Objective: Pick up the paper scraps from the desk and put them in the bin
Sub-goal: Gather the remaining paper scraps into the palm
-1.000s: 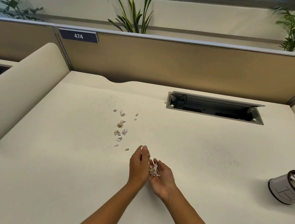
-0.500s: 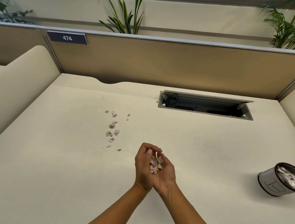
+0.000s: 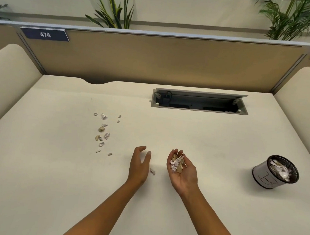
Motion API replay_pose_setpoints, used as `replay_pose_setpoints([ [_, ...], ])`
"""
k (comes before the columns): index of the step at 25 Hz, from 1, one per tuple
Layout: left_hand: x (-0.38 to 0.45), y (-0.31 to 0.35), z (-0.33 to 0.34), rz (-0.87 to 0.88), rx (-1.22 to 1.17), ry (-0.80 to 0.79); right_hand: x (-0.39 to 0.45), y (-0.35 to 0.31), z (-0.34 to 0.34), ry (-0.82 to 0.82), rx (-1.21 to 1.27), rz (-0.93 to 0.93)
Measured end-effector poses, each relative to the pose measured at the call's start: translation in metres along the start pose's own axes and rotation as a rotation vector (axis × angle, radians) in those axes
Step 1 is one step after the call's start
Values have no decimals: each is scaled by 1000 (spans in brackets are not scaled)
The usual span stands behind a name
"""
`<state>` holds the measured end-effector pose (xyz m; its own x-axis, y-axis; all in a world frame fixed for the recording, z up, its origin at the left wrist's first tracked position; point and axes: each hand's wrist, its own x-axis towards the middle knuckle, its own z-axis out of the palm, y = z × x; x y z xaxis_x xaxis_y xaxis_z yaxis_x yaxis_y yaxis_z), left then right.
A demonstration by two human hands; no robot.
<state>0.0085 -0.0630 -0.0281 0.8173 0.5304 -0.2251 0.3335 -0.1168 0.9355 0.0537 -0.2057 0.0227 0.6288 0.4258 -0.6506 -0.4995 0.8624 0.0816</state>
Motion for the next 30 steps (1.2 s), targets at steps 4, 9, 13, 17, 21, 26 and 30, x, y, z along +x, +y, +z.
replay_pose_setpoints([
  [4, 8, -29, -1, 120, 346, -216, -13, -53, 3, -56, 7, -144],
  [9, 14, -35, -4, 227, 647, -324, -39, -146, 19, -160, -33, -478],
  [13, 13, -31, -8, 229, 701, -370, -61, -217, 26, -208, -91, -747],
  [17, 12, -26, -8, 231, 705, -364, -71, -262, 19, -79, -450, -1049],
  [21, 11, -25, -9, 231, 694, -370, -69, -284, 5, 129, -847, -1198],
  [26, 12, -26, -10, 233, 684, -381, -75, -298, -4, 147, -1025, -1167],
  [30, 14, -25, -17, 240, 617, -414, -74, -291, -7, 276, -1147, -1210],
])
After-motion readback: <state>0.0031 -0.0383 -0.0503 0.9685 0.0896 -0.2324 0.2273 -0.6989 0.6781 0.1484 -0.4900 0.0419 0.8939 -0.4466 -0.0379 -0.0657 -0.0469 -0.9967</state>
